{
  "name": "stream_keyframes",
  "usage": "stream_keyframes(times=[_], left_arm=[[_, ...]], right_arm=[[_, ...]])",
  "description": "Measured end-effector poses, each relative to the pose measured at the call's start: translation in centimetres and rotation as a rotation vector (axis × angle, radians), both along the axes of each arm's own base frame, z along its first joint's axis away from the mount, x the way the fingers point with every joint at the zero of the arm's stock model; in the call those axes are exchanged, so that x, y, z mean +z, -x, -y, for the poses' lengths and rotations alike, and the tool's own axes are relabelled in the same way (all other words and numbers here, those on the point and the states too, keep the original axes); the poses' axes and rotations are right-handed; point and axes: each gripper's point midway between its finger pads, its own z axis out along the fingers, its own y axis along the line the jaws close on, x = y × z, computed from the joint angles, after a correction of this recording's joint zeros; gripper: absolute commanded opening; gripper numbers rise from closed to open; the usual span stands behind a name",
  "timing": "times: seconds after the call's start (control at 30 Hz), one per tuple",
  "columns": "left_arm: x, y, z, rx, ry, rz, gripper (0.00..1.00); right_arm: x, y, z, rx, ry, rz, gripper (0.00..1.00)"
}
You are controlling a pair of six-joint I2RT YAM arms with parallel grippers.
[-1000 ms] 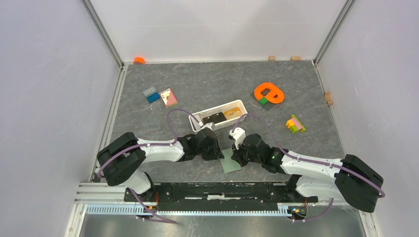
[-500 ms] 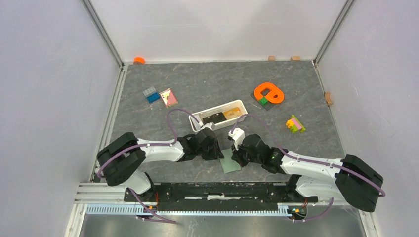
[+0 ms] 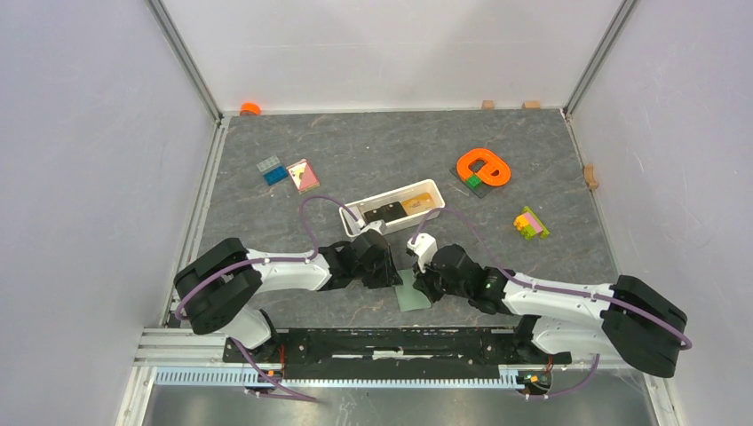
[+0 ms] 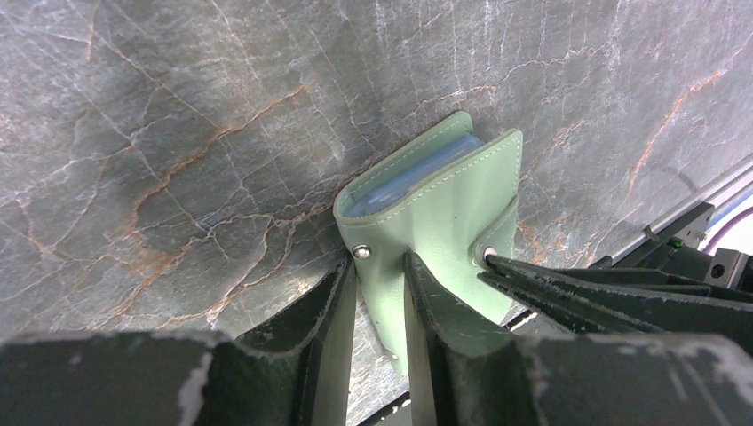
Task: Put the credit cards into the card holder
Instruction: Close the card holder at the center of the board.
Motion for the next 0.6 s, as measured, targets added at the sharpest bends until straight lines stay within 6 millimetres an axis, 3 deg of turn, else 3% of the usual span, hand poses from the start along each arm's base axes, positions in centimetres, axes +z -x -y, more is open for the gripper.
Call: stream_keyframes(times=[0.3, 0.6], left_arm=[[0.0, 0.0, -0.1, 0.003, -0.005, 0.007, 0.33], [0.0, 0.0, -0.1, 0.004, -0.009, 0.009, 0.33]], right_arm=[[-0.1, 0.8, -0.6, -0.008, -0.006, -0.009, 0.00], [-0.4, 1.6, 0.5, -0.106, -0.067, -0.045, 0.00]])
